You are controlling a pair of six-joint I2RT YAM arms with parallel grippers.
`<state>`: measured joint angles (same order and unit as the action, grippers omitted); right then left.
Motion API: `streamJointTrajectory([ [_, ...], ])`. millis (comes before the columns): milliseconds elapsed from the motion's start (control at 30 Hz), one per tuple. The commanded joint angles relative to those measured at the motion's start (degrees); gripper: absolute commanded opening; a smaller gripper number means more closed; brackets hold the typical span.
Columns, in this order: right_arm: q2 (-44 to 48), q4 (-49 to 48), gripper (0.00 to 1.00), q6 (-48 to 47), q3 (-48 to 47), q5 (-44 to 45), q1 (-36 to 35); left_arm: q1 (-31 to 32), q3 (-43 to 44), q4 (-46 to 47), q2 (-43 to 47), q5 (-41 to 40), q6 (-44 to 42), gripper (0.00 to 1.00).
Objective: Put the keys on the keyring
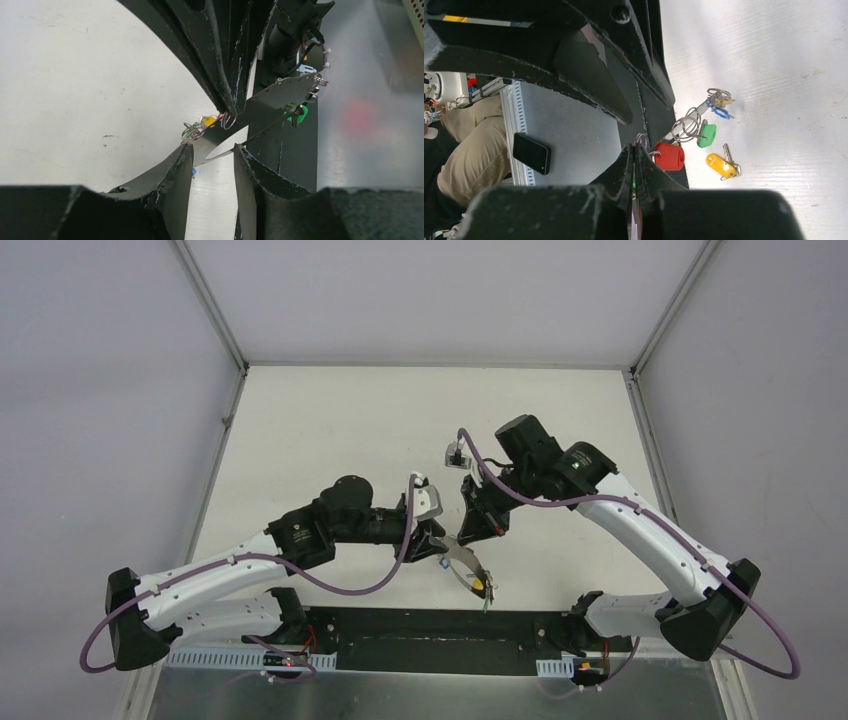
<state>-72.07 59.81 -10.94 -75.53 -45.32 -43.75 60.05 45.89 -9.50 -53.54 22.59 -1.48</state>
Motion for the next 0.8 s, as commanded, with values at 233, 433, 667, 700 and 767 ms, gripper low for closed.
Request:
streamJointTrajectory([
  [233,2.0,-3.7,0.00,0.3,-1.4,-3.9,-0.3,0.4,0.3,11.0,-1.1,4.9,1.3,0.30],
  [433,2.4,-4.4,0.00,0.7,-1.4,-4.1,-0.3,0.4,0.1,12.3,-1.9,5.9,1.3,0.23],
  [667,2.9,-5.2,0.00,1.0,-1.4,-3.8,-0.3,0.4,0.3,11.7,-2.7,6.2,1.3,0.26],
  [700,2.9,-5.2,0.00,1.0,-1.4,-3.8,-0.3,0.4,0.3,11.4,-2.8,6.2,1.3,0.28],
  [767,2.9,-5.3,0.00,1.0,-1.4,-4.0,-0.3,0.4,0.3,11.1,-2.8,6.1,1.4,0.31],
])
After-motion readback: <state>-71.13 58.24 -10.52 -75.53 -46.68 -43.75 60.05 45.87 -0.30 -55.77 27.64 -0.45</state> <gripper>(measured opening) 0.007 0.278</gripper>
